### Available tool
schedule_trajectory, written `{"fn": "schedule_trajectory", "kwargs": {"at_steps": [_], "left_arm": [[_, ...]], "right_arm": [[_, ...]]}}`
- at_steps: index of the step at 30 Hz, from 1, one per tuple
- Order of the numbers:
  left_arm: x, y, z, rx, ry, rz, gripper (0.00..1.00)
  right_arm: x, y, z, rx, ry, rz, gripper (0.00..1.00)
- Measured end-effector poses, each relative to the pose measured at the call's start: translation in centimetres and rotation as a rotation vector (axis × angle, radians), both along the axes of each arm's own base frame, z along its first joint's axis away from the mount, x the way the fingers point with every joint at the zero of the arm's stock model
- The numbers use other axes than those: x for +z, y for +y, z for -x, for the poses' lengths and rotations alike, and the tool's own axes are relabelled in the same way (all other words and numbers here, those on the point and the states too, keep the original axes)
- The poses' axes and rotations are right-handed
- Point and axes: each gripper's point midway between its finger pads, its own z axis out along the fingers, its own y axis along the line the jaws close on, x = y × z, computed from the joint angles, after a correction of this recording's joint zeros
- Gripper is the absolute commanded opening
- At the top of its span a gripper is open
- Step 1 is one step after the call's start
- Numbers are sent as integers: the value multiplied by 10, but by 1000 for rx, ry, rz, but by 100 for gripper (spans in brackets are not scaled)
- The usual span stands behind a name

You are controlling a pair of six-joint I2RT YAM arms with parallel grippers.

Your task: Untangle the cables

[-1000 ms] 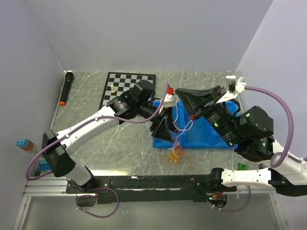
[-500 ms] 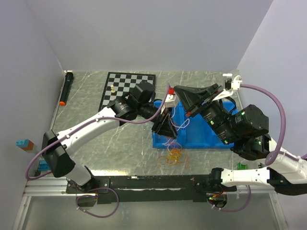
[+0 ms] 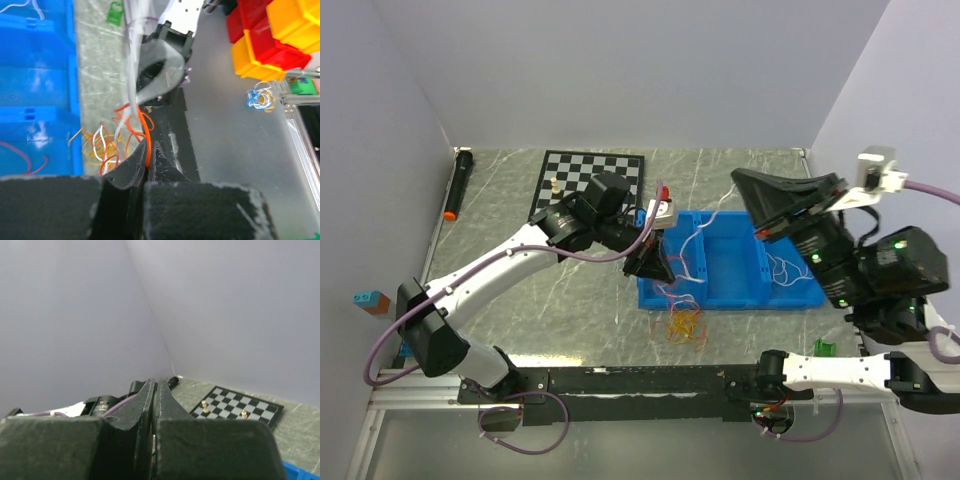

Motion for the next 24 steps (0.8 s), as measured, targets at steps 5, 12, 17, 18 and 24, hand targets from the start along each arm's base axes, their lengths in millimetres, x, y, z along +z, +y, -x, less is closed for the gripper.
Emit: {"fn": "schedule_trajectory", "kwargs": {"at_steps": [5, 12, 17, 18, 24], "left_arm": [[-2, 13, -16, 44, -82, -47, 1], [-8, 66, -41, 116, -162, -143, 1], [-22, 112, -58, 192, -160, -239, 1], [-23, 119, -59, 204, -165, -252, 1], [-11, 152, -64, 283, -215, -278, 1]], "right_arm": [[25, -24, 5, -27, -33, -33, 0], [58, -77, 2, -181, -102, -29, 0], [85, -128, -1, -362, -154, -33, 0], [91, -138, -1, -395, -161, -42, 0], [132, -188, 6, -516, -204, -118, 0]]}}
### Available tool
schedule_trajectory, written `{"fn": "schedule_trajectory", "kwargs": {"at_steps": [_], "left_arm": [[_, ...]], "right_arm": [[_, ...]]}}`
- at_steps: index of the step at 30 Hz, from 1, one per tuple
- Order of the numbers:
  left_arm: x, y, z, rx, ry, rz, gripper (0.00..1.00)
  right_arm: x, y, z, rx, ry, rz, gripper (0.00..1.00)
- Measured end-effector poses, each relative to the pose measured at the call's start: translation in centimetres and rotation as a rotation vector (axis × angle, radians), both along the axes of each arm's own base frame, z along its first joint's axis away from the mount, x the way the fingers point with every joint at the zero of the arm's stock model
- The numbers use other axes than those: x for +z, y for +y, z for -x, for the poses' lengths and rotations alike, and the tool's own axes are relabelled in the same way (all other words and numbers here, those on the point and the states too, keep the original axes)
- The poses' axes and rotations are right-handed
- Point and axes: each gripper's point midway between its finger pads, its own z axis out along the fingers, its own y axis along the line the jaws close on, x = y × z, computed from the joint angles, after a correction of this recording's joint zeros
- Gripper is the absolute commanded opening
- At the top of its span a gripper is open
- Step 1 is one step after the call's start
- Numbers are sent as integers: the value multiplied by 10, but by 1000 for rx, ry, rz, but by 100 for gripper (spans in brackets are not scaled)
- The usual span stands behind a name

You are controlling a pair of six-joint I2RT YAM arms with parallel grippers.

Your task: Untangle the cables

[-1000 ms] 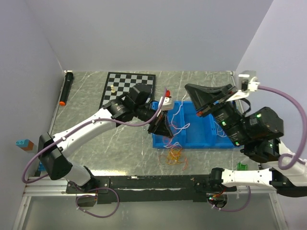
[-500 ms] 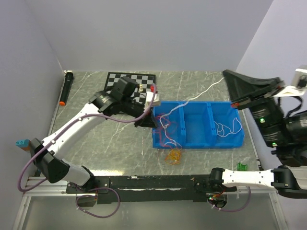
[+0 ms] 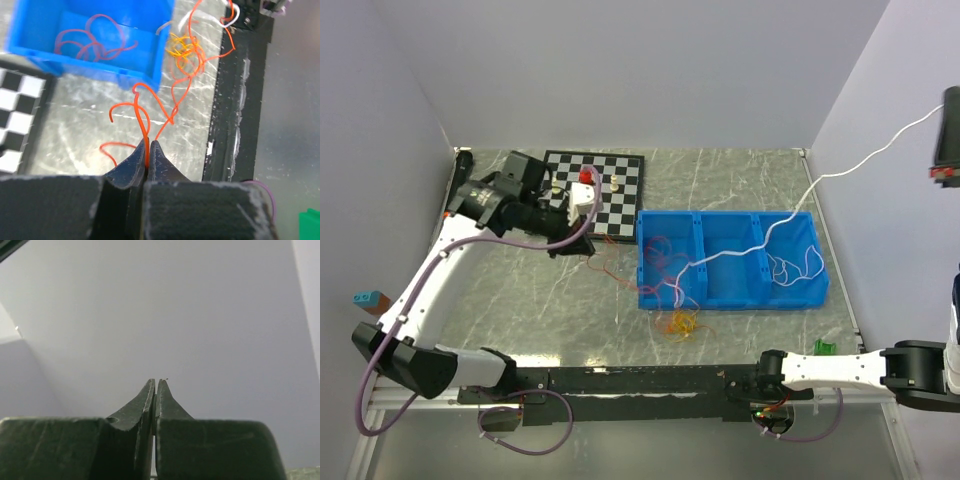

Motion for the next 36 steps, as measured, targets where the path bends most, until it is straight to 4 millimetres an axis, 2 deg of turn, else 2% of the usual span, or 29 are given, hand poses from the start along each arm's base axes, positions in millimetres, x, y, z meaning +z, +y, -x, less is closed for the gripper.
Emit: {"fn": "schedule_trajectory", "kwargs": {"at_steps": [5, 9, 13, 21, 23, 26, 36], "left_arm": [[31, 17, -18, 66, -105, 11, 1], [32, 44, -28, 139, -187, -43, 1], [-1, 85, -35, 247, -185, -151, 1], [-102, 196, -68, 528, 65, -361, 1], [-121, 213, -68, 569, 103, -394, 1], [-143, 227, -65, 599, 125, -439, 1], [-198, 256, -71, 667, 124, -583, 1]], "right_arm": [[12, -19, 1, -72, -14, -21, 0], [15, -24, 2, -98, -22, -15, 0], [24, -38, 8, -97, -48, -44, 0], [40, -65, 21, -91, -106, -108, 0], [41, -67, 22, -90, -111, -112, 0], [42, -69, 22, -89, -112, -112, 0], [47, -76, 28, -72, -138, -118, 0]]}}
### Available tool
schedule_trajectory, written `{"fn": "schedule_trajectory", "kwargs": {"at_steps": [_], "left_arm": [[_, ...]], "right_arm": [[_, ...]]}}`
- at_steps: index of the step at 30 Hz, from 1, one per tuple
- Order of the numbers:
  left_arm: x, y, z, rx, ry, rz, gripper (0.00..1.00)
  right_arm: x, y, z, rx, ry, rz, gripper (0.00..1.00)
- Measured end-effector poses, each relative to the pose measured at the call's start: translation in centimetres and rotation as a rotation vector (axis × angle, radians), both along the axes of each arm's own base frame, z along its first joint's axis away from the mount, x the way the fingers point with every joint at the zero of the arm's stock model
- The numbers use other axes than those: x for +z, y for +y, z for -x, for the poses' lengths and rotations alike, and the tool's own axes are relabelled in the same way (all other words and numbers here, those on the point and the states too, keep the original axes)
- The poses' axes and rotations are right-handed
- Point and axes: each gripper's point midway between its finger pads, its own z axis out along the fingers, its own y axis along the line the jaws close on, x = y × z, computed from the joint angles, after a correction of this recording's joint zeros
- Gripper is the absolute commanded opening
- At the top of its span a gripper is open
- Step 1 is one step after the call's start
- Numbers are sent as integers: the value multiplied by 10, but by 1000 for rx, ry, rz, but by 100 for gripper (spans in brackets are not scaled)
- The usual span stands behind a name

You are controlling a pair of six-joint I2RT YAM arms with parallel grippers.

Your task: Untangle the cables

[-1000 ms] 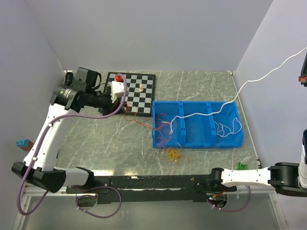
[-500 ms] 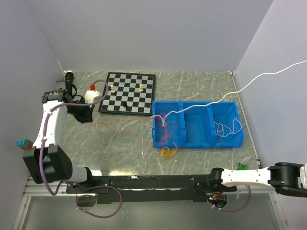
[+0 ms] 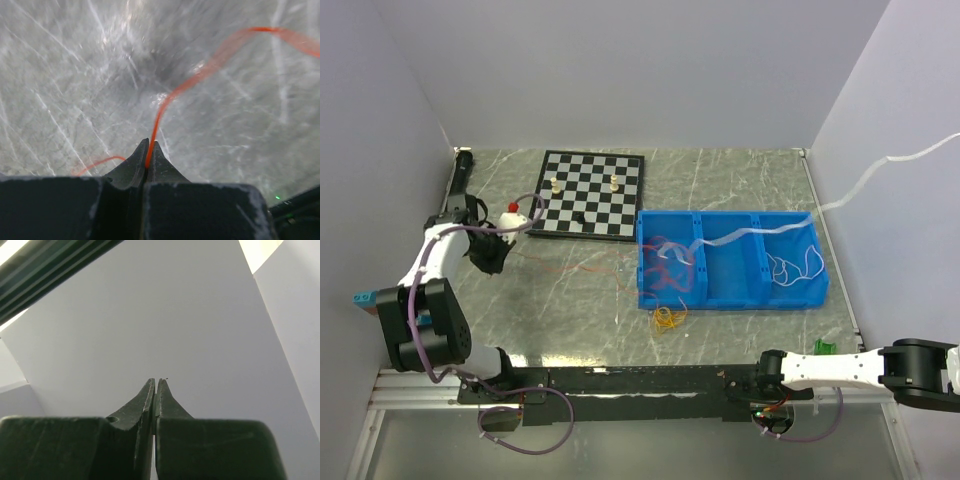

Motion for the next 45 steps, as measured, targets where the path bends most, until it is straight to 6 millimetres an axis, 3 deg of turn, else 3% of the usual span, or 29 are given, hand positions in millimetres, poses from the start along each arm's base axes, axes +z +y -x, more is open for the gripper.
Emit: {"fn": "schedule_trajectory", "kwargs": {"at_steps": [7, 12, 18, 24, 26, 33, 35, 38, 41, 45], "left_arm": [[-30, 13, 5, 42, 51, -58, 1], [-26, 8, -1, 53, 36, -25, 1], [-9, 6, -16, 67, -28, -6, 1], [-23, 7, -2, 75, -11, -21, 1], [-29, 7, 3, 78, 6, -22, 1], [-32, 8, 1, 79, 3, -22, 3], [-32, 6, 2, 70, 7, -9, 14], [-29, -2, 9, 43, 18, 25, 62], [-20, -11, 16, 12, 25, 62, 72], [9, -26, 17, -47, -5, 134, 97]], "right_arm": [[7, -17, 16, 54, -59, -48, 0], [10, -16, 20, 104, -79, -65, 0], [14, 5, 16, 127, -86, -33, 0], [22, 11, 28, 196, -169, -36, 0], [26, 1, 39, 232, -214, -62, 0], [41, -63, 82, 332, -383, -235, 0], [42, -68, 87, 356, -403, -256, 0], [44, -57, 87, 390, -402, -251, 0], [46, -33, 82, 428, -388, -222, 0], [53, 15, 70, 481, -362, -166, 0]]}}
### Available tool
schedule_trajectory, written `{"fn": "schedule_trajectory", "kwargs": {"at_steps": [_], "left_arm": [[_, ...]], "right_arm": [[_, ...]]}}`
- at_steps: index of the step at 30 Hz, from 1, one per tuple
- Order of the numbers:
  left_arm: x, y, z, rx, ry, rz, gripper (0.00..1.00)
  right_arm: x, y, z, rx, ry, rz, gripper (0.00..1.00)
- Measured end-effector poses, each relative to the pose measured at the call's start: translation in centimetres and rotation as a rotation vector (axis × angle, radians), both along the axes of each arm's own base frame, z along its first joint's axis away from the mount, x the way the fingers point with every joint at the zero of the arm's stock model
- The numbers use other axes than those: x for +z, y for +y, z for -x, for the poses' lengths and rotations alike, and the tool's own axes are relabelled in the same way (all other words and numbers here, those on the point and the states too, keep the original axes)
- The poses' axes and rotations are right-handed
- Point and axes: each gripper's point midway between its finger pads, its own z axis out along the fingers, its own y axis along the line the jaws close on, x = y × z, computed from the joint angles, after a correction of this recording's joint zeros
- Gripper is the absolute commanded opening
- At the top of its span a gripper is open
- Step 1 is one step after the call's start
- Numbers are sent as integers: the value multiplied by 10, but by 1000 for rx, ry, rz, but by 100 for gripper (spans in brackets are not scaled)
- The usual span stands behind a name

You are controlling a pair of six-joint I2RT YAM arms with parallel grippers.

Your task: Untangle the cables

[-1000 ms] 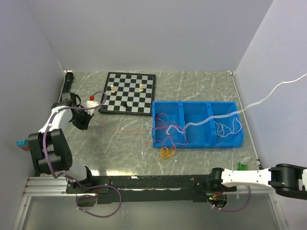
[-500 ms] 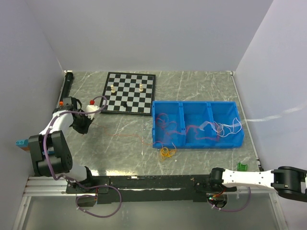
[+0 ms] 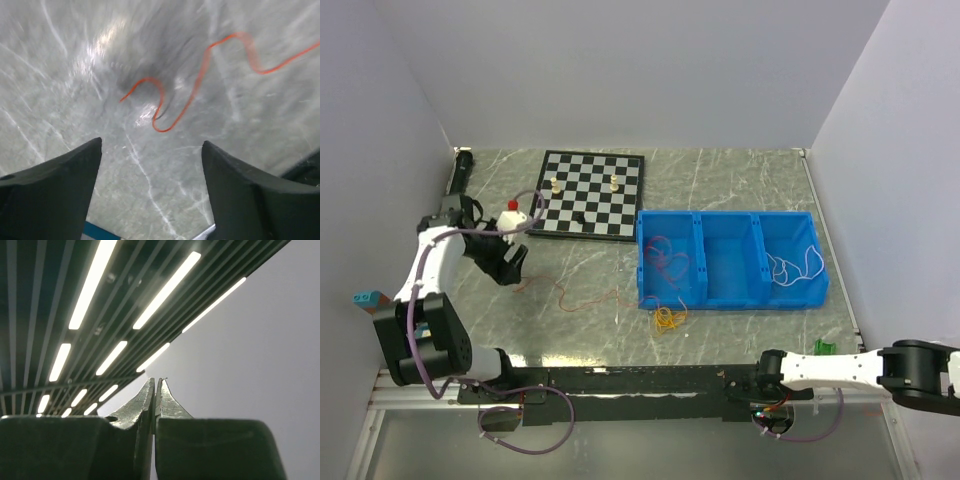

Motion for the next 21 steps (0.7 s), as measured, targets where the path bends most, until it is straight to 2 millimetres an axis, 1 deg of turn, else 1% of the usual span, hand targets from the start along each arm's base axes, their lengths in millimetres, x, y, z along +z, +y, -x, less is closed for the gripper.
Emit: {"fn": "schedule_trajectory", "kwargs": {"at_steps": [1, 3, 6, 7, 8, 9, 10, 11, 12, 13, 14, 15, 16, 17, 19, 21], "left_arm": [[8, -3, -1, -12, -13, 17, 97], [37, -14, -8, -47, -57, 75, 97], [91, -33, -23, -121, -164, 152, 97], [110, -41, -27, -151, -207, 175, 97], [129, -51, -29, -187, -251, 201, 97], [144, -64, -29, -227, -288, 224, 97], [152, -75, -26, -259, -306, 243, 97], [159, -95, -17, -319, -323, 264, 97], [159, -115, -8, -375, -327, 288, 97], [156, -134, 3, -430, -322, 313, 97], [143, -156, 20, -495, -297, 340, 97], [128, -172, 37, -540, -253, 358, 97], [111, -183, 51, -570, -203, 370, 97], [94, -190, 60, -581, -155, 373, 97], [64, -200, 69, -580, -78, 370, 97], [32, -209, 70, -563, -18, 359, 97]], "right_arm": [[1, 10, -2, 9, 2, 14, 0], [4, 36, -8, 32, 8, 53, 0], [4, 72, -16, 69, 18, 107, 0], [4, 80, -18, 77, 19, 120, 0], [4, 88, -19, 88, 21, 133, 0], [3, 95, -20, 100, 22, 143, 0], [3, 100, -21, 109, 20, 151, 0], [3, 104, -20, 118, 19, 155, 0], [3, 106, -20, 126, 16, 157, 0], [3, 107, -19, 134, 15, 156, 0], [3, 106, -18, 138, 12, 154, 0], [4, 105, -17, 141, 9, 149, 0], [4, 103, -16, 146, 6, 145, 0], [4, 101, -15, 150, 2, 140, 0], [5, 96, -12, 159, -5, 128, 0], [6, 92, -9, 168, -14, 117, 0]]}}
